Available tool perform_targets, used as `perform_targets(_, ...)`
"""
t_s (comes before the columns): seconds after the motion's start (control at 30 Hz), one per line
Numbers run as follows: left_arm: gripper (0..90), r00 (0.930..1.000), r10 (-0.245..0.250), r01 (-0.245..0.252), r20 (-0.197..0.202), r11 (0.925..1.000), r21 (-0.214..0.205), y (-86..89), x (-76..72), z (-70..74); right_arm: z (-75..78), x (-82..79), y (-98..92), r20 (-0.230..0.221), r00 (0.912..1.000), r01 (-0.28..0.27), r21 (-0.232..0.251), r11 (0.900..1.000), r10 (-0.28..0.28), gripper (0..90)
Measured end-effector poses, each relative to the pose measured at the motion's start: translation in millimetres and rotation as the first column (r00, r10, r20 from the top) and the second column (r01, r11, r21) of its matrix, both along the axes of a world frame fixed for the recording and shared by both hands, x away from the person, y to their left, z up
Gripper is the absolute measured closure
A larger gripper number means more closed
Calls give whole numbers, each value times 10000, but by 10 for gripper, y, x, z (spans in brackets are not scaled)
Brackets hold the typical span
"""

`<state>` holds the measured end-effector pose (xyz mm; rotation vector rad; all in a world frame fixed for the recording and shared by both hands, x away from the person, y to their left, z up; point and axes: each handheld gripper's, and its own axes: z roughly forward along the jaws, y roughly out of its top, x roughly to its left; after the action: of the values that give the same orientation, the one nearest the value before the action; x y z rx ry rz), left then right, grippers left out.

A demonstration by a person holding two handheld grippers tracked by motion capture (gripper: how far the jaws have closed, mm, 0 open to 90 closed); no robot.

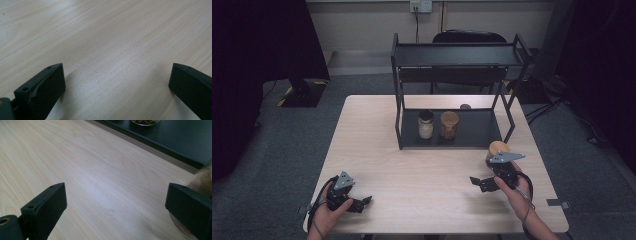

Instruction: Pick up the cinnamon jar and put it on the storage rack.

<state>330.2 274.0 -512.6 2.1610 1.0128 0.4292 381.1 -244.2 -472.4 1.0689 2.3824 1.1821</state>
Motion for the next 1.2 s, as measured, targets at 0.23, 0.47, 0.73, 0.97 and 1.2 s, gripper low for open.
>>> perform_targets(0.23, 1, 10000, 3, -3, -1, 10000, -4, 0, 0, 0, -19, -3, -71, -20, 9999, 140, 49, 9999, -140, 23)
perform_targets(0.47, 1, 10000, -1, 1, -1, 10000, -1, 0, 0, 0, -34, -18, -109, -94, 9999, 124, 91, 9999, -123, 23)
perform_targets(0.73, 1, 10000, 7, -7, -9, 10000, -14, 0, 0, 0, -33, -45, -181, -111, 9998, 162, 189, 9997, -160, 24)
perform_targets(0.97, 1, 10000, 0, 0, -2, 10000, -4, 0, 0, 0, -60, -75, -263, -113, 9994, 323, 202, 9993, -321, 24)
perform_targets(1.2, 1, 10000, -2, 2, -2, 10000, -2, 0, 0, 0, -102, -97, -333, -208, 9987, 474, 224, 9986, -469, 24)
